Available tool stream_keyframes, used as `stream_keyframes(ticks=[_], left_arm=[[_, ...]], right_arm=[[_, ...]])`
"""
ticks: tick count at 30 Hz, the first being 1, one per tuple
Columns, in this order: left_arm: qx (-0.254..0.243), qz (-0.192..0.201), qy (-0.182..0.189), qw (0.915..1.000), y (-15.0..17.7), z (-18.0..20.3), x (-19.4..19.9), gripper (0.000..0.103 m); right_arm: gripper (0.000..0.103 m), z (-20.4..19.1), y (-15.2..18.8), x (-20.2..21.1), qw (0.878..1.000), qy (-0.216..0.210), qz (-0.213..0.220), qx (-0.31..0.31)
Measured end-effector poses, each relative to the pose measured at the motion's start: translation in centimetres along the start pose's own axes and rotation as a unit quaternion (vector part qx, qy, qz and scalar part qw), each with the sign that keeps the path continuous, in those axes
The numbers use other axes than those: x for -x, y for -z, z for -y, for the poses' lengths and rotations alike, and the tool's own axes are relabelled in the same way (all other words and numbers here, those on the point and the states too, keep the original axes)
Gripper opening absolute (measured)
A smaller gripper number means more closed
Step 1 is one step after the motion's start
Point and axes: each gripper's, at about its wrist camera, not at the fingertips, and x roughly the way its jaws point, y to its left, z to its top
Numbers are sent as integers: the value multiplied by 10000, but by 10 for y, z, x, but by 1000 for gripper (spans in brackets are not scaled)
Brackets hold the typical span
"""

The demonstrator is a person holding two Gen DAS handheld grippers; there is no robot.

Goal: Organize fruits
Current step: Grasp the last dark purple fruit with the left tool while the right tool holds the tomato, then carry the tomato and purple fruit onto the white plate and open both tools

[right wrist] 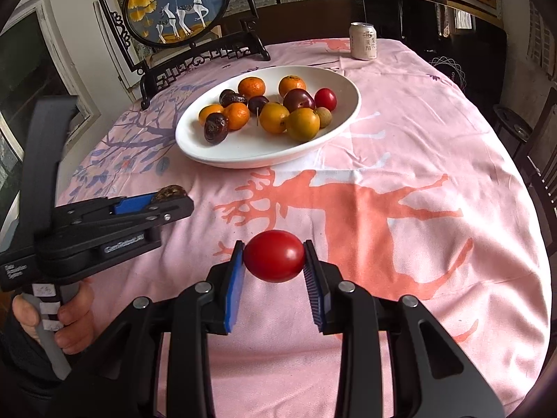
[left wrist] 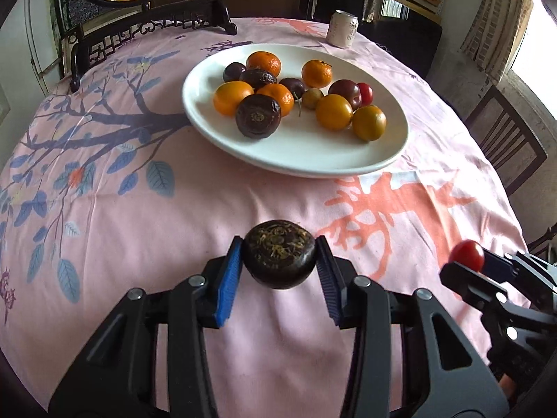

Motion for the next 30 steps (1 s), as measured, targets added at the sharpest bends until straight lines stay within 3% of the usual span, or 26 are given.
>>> stream_keyframes(ticks=[7, 12, 21, 26, 30], left_arm=[[87, 317, 275, 9991, -1, -14, 46, 42], [-76, 388, 259, 9989, -35, -14, 53, 43], [6, 35, 66, 10000, -130, 5, -16, 43], [91, -146, -69, 9998, -153, 11, -50, 43], [140, -215, -69, 9996, -158, 9, -63, 43]], right_arm=[[33, -14, -6, -9, 9998, -93, -109, 138], [33, -25, -26, -14, 9991, -150, -136, 360], [33, -22, -102, -60, 9968, 125, -153, 768], [33, -17, -116, -89, 9962, -180, -481, 709], [33, -18, -116, -97, 9963, -183, -497, 678]])
